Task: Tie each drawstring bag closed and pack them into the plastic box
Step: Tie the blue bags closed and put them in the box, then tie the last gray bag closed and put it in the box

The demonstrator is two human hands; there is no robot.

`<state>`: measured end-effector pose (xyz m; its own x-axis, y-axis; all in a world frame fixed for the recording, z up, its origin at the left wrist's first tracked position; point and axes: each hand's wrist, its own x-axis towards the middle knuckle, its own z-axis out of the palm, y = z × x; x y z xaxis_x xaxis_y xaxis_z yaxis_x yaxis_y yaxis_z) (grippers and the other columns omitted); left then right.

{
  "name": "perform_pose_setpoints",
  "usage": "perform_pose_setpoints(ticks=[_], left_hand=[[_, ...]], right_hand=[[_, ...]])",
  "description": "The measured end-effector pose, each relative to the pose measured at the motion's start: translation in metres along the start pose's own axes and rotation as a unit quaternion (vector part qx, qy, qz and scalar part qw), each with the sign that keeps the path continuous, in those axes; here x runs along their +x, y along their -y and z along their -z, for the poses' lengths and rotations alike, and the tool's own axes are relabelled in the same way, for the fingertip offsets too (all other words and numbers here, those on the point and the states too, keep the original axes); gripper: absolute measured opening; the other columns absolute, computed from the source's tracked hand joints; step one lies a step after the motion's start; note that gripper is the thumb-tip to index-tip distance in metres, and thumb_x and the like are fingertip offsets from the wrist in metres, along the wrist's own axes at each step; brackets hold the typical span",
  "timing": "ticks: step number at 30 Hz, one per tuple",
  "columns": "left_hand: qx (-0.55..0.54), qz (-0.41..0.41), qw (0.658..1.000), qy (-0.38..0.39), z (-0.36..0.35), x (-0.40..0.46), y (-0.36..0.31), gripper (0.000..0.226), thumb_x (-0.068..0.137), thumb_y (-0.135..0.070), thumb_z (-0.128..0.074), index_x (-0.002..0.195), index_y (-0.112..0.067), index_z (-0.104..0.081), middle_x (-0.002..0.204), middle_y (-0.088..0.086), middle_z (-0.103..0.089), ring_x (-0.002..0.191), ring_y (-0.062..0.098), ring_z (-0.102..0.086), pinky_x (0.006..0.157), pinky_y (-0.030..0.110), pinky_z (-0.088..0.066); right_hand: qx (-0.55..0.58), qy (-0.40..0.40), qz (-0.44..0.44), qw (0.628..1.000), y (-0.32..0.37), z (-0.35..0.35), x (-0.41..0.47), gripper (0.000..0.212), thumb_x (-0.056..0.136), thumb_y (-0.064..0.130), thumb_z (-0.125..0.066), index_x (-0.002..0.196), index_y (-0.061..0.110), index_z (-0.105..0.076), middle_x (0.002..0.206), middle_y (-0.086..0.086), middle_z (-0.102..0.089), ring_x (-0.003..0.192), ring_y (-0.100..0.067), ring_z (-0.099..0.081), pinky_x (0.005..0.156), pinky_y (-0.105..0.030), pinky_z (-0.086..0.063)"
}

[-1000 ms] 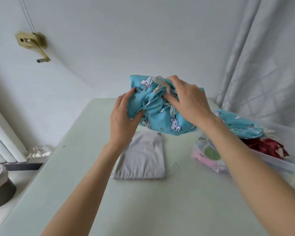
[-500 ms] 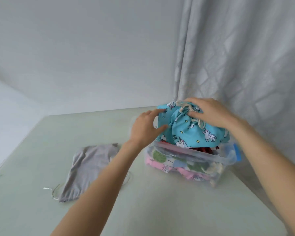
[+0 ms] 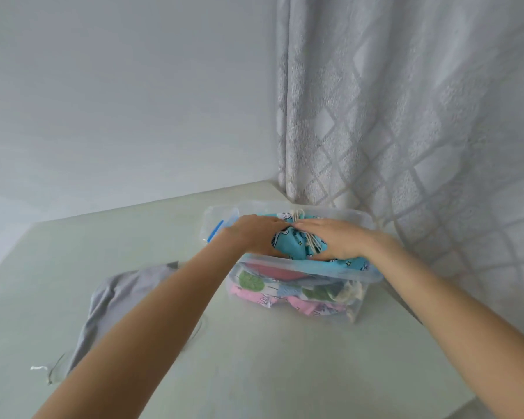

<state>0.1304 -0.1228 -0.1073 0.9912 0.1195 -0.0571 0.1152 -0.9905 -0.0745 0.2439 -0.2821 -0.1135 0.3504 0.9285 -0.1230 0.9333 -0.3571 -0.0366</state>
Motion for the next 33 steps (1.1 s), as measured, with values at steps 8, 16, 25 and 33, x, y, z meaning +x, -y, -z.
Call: perform_pose_setpoints(ticks=[8, 16, 25, 33], left_hand=[[-0.109, 0.024, 0.987, -0.117, 0.008, -0.028, 0.009, 0.053, 0.088, -0.057, -0.048, 0.137, -0.037, -0.04, 0.135, -0.008, -0.053, 0.122, 0.018, -0.049, 0.095, 0.036, -0.041], [-0.168, 0.106, 0.867, -0.458, -0.024, -0.137, 0.03, 0.027, 0.088, -0.042, -0.046, 0.095, -0.029, -0.068, 0.077, -0.016, -0.07, 0.073, 0.012, -0.063, 0.06, 0.023, -0.044], [-0.201, 0.305, 0.891, -0.271, -0.126, -0.297, 0.09, 0.038, 0.078, -0.045, -0.047, 0.111, -0.032, -0.062, 0.113, -0.01, -0.061, 0.104, 0.013, -0.056, 0.084, 0.029, -0.044], [-0.211, 0.389, 0.866, -0.234, -0.174, -0.334, 0.102, 0.029, 0.086, -0.017, -0.061, 0.114, -0.023, -0.064, 0.111, -0.004, -0.066, 0.108, 0.022, -0.052, 0.089, 0.028, -0.04]], right_hand=[[0.083, -0.13, -0.015, 0.988, 0.017, 0.018, -0.027, 0.067, 0.086, 0.05, -0.056, 0.144, 0.032, -0.03, 0.151, 0.01, -0.028, 0.137, -0.012, -0.026, 0.111, -0.038, -0.027], [0.204, -0.402, 0.1, 0.887, 0.13, 0.01, -0.019, 0.019, 0.091, 0.025, -0.056, 0.105, 0.021, -0.068, 0.091, 0.008, -0.071, 0.08, -0.007, -0.062, 0.075, -0.033, -0.052], [0.109, -0.095, 0.115, 0.983, 0.233, -0.097, 0.029, 0.045, 0.085, 0.017, -0.054, 0.128, 0.027, -0.05, 0.125, 0.0, -0.055, 0.115, -0.025, -0.048, 0.094, -0.035, -0.039], [0.152, -0.178, 0.082, 0.969, 0.22, -0.134, 0.041, 0.012, 0.087, 0.018, -0.059, 0.096, 0.015, -0.067, 0.092, -0.006, -0.068, 0.091, -0.03, -0.055, 0.076, -0.035, -0.04]])
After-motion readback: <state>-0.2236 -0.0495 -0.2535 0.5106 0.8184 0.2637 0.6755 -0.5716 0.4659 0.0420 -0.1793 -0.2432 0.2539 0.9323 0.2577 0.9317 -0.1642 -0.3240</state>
